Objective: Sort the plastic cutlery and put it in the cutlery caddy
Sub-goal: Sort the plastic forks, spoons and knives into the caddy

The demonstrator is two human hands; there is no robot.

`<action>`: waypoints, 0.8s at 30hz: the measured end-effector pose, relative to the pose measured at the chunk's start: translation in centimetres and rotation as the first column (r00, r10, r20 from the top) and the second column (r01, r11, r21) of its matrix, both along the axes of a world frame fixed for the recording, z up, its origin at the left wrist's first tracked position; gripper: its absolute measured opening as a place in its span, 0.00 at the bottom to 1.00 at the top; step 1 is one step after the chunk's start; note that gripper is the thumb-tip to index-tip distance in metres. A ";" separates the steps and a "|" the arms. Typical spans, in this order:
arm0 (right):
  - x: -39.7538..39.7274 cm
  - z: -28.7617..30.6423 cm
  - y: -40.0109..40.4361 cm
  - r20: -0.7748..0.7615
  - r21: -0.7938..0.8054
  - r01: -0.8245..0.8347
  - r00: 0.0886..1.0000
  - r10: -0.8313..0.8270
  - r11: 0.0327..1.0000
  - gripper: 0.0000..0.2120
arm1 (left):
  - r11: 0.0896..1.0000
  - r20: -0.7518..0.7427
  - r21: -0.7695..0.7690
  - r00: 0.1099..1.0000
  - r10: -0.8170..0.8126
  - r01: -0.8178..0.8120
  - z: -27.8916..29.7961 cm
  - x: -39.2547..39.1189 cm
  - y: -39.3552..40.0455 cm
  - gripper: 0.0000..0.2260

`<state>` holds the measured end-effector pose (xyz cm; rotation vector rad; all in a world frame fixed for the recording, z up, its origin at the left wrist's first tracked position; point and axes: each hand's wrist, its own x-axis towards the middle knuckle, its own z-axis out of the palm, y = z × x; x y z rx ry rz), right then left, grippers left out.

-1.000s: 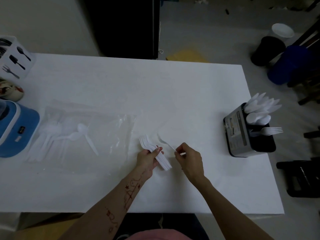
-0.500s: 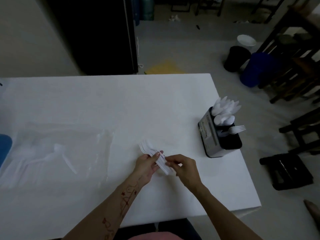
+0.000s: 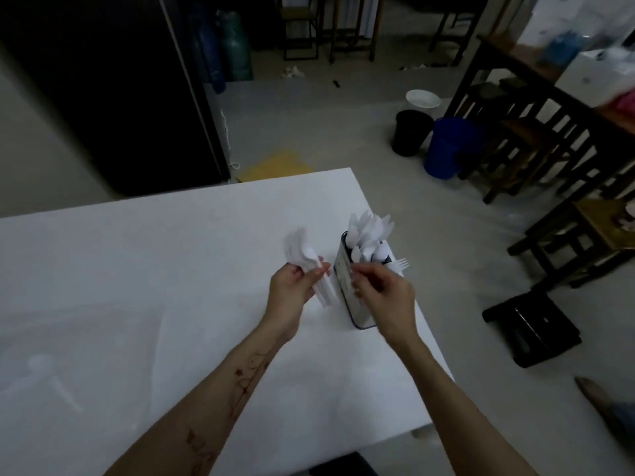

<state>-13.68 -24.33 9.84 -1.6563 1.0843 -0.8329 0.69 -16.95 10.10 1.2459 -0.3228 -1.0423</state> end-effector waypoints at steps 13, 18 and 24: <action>-4.0 -1.1 -6.8 -0.143 -0.154 0.178 0.969 -0.200 0.972 0.13 | 0.984 0.386 0.147 0.910 -0.149 0.099 -2.6 -7.5 -8.8 0.07; -3.7 -2.8 -7.5 -0.209 -0.008 0.163 0.965 -0.161 0.987 0.15 | 0.980 0.494 0.187 0.855 -0.158 0.072 -2.8 -8.4 -9.0 0.08; -3.1 -3.3 -8.9 -0.266 -0.033 0.149 0.952 -0.152 0.988 0.08 | 0.975 0.591 0.224 0.796 -0.128 -0.009 -3.4 -8.6 -9.2 0.14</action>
